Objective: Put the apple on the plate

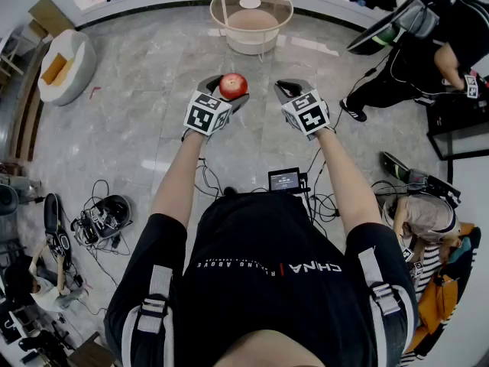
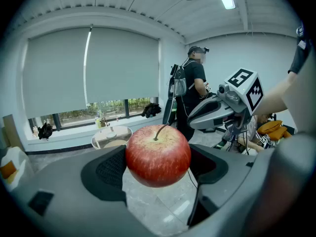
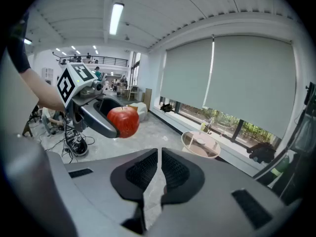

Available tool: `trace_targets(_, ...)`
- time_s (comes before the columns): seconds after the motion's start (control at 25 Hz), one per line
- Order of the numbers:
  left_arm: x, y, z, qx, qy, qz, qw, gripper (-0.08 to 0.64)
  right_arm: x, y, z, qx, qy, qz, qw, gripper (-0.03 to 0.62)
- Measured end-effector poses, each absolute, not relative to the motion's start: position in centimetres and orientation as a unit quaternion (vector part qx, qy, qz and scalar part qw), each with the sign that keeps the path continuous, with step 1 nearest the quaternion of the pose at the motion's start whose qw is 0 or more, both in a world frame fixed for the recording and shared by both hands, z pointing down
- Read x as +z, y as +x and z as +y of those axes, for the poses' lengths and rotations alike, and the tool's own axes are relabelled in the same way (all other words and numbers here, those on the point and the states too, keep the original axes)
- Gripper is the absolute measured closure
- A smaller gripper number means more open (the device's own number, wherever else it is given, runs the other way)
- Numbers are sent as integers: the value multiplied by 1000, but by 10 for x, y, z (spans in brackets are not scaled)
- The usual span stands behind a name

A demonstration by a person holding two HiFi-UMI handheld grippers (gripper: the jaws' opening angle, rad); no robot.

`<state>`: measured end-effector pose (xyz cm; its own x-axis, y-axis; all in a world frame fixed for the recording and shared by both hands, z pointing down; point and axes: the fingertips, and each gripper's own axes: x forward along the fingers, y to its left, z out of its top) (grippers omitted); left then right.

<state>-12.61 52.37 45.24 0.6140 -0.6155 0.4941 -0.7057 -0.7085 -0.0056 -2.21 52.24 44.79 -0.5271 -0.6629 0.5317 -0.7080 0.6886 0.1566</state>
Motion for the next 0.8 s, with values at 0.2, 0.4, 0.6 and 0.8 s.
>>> trace_targets(0.2,453,-127,520,236,893,-371,99,170,445,-24,519,40,390,-874,285,543)
trace_targets(0.4,452,-126,519,236,894,-369,98,170,448,-22,518,45,393,-873,286,543)
trace_targets(0.6,454,-121,520,235,896,-364,100,172,449,-16,517,55,403,-872,273,543)
trace_targets(0.8,456,-117,522,237,898,-356,106,170,450,-12,518,65,405,-871,272,543)
